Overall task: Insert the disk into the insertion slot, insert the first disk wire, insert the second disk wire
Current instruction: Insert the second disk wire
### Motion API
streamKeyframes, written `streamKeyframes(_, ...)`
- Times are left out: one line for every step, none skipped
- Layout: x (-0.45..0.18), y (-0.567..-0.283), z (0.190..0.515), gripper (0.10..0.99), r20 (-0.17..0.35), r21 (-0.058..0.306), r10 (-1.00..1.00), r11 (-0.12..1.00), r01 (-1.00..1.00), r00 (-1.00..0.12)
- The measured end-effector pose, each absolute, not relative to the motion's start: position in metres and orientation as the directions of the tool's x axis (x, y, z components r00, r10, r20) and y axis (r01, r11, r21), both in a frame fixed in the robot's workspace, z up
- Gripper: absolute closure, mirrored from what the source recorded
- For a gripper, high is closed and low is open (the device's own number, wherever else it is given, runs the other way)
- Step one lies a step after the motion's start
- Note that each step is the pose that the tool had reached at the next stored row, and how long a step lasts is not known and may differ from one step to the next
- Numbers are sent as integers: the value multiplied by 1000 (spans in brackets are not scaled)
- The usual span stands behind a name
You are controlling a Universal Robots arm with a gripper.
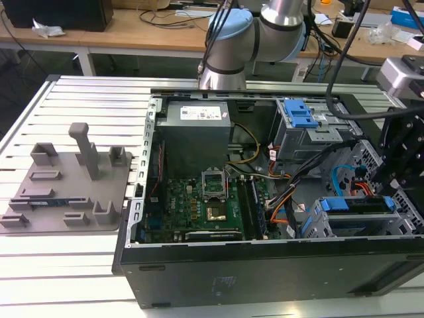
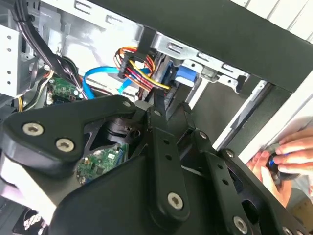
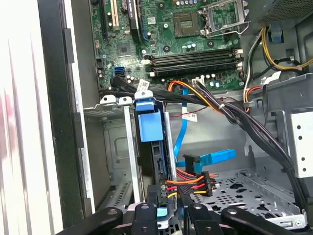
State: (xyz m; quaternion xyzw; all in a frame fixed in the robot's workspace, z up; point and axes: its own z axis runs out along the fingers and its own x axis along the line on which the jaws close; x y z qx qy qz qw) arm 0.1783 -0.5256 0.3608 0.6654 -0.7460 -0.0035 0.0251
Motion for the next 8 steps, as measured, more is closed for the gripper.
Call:
streamKeyframes(178, -517, 362, 780, 49, 38, -992, 115, -993, -113)
streamKeyframes(178, -511, 363, 780, 60, 37, -992, 115, -993, -113)
streamKeyframes(178, -507, 365, 780, 70, 37, -991, 116, -993, -113)
streamKeyframes(178, -500, 367, 780, 91, 36, -989, 117, -993, -113)
streamKeyframes(178, -493, 371, 780, 136, 39, -984, 118, -992, -112)
streamKeyframes(178, -490, 372, 780, 158, 40, -981, 119, -992, -111)
streamKeyframes(178, -488, 373, 780, 172, 40, -979, 120, -992, -111)
streamKeyframes(178, -481, 374, 780, 199, 38, -974, 121, -992, -111)
